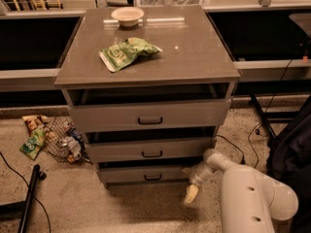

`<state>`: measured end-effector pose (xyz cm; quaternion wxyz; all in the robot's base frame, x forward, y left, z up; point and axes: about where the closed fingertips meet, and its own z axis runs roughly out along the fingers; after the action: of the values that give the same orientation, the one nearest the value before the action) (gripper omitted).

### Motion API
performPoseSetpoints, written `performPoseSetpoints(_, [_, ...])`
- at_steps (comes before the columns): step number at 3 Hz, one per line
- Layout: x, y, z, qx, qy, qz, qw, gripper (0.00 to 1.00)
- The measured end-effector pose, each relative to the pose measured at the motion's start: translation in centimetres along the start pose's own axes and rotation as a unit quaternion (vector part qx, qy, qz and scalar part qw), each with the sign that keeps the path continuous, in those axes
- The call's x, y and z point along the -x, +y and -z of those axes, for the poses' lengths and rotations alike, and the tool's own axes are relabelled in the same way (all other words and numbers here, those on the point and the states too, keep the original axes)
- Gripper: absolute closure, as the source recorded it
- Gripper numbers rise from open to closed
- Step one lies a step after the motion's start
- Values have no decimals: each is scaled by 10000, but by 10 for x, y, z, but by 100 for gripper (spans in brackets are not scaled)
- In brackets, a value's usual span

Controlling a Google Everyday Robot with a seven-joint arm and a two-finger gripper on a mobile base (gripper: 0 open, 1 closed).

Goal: Close bottom drawer

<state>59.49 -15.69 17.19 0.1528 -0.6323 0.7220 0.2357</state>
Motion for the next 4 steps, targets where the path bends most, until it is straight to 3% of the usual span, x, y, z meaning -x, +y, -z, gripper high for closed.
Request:
performPoseSetpoints(1, [0, 0, 0, 0, 0, 1, 10000, 0])
performPoseSetpoints(2, [9, 15, 13, 126, 3, 264, 9996, 0])
performPoseSetpoints(3, [18, 42, 58, 140, 58, 540, 9984, 0])
performPoseSetpoints(4, [27, 105, 143, 64, 201, 726, 9971, 0])
